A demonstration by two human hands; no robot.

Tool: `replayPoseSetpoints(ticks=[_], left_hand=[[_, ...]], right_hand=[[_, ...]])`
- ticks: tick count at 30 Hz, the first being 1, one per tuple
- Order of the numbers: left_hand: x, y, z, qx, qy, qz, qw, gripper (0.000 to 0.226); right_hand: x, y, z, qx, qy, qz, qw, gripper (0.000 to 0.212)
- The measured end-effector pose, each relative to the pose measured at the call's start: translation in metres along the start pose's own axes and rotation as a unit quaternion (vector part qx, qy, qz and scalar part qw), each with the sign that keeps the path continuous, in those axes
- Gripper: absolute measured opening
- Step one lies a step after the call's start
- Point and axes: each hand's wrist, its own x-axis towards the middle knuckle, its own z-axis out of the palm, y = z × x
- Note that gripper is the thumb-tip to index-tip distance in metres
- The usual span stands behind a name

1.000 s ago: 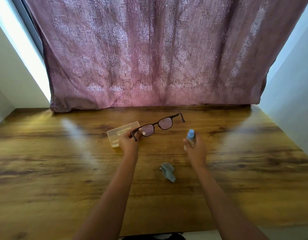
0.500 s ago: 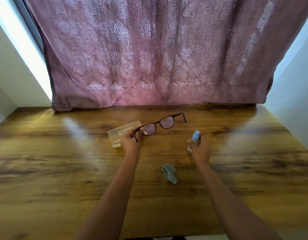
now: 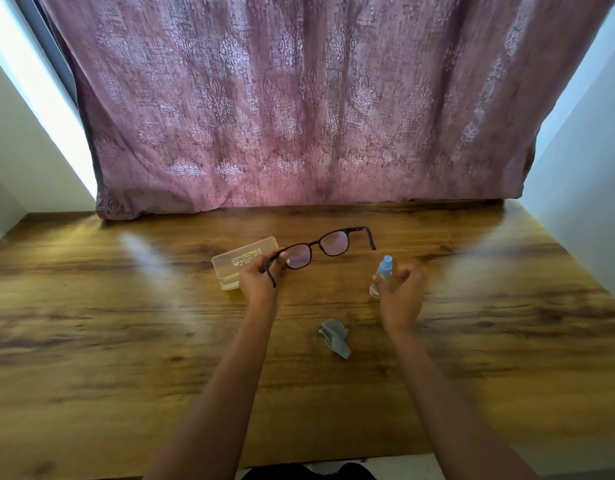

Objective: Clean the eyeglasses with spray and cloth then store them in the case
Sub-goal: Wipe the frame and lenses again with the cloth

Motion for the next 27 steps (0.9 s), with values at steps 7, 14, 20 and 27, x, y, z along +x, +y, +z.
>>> replayPoseSetpoints(ticks=[7,14,20,27], left_hand=[[-0.007,-0.004,-0.006,0.004,0.001,-0.003,1.000,0.014],[-0.016,-0.006,-0.014,-0.011,0.001,0.002,1.000,0.012],[-0.021,-0.005,-0.021,-0.011,-0.020,0.017,1.000,0.019],[-0.024,0.001,-0.018,-0.037,-0.011,-0.014,0.999,0.018]], right_hand=[[-0.040,0.002,0.000,-0.059,-0.120,-0.066,0.989,0.010],[-0.070,0.016,0.010,-0.146,-0.283,-0.138,0.938,0.015],[-0.083,0.023,0.004,-0.234,-0.314,-0.201,0.898,0.023],[-0.074,-0.044,-0.013,-0.061,-0.227,-0.253,0.939,0.018]])
